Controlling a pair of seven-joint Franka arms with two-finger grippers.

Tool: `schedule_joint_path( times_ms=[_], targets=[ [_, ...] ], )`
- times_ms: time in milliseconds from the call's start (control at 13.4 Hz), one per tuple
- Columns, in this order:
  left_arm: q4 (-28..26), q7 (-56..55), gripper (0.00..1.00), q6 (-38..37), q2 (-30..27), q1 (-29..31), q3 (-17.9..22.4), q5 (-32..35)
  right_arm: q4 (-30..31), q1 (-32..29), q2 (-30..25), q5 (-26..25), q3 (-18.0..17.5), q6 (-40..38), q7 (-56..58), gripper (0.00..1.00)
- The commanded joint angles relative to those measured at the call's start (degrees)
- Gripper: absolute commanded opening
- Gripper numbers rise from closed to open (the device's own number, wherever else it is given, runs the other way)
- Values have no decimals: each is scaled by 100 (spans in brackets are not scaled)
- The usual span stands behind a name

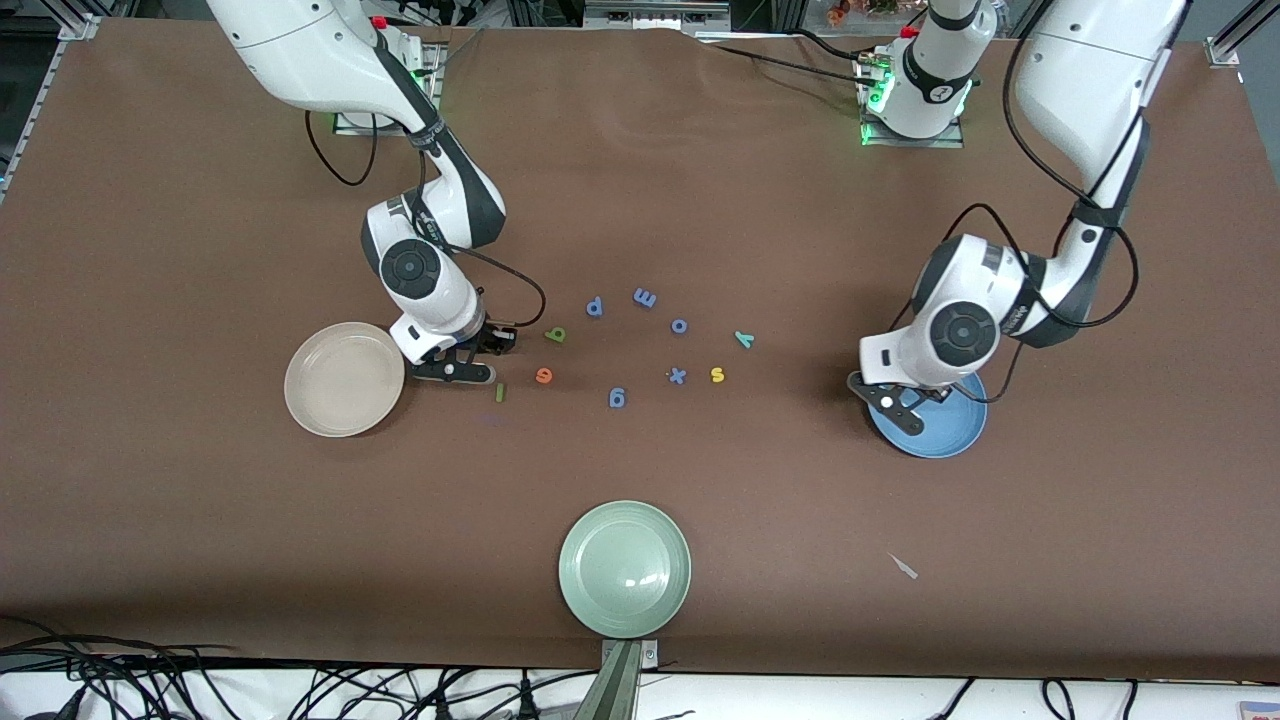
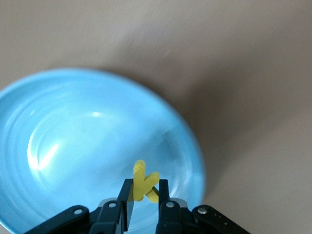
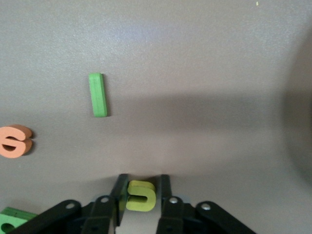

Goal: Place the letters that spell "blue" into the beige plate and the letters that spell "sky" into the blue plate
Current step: 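Drop the k on the blue plate while the right gripper carries the u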

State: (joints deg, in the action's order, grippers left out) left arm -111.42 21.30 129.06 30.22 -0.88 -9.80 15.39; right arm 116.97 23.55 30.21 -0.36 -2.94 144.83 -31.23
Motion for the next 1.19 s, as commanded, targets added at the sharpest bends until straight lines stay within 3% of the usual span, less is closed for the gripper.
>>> schedule_joint_path(
  times_ms=[0,75,373,671,1118],
  targets=[
    [-55,234,91,84,-87,97,-75,114,45,-8,135,19,-40,221,-41,26],
    [-46,234,100,49,-130,114,-83,96,45,-8,135,19,-40,221,-41,25],
    [698,102,100,-959,-254,105,-670,61,36,0,99,19,-40,169,-32,22],
    [938,-598,100,-1032,-184,-183,-1067,-518,-16,0,-32,19,-49,-50,38,20],
    [623,-4841,100,-910,-148,-1203,-1076,-554,-613,-26,-217,19,4,-1201,117,19]
  ],
)
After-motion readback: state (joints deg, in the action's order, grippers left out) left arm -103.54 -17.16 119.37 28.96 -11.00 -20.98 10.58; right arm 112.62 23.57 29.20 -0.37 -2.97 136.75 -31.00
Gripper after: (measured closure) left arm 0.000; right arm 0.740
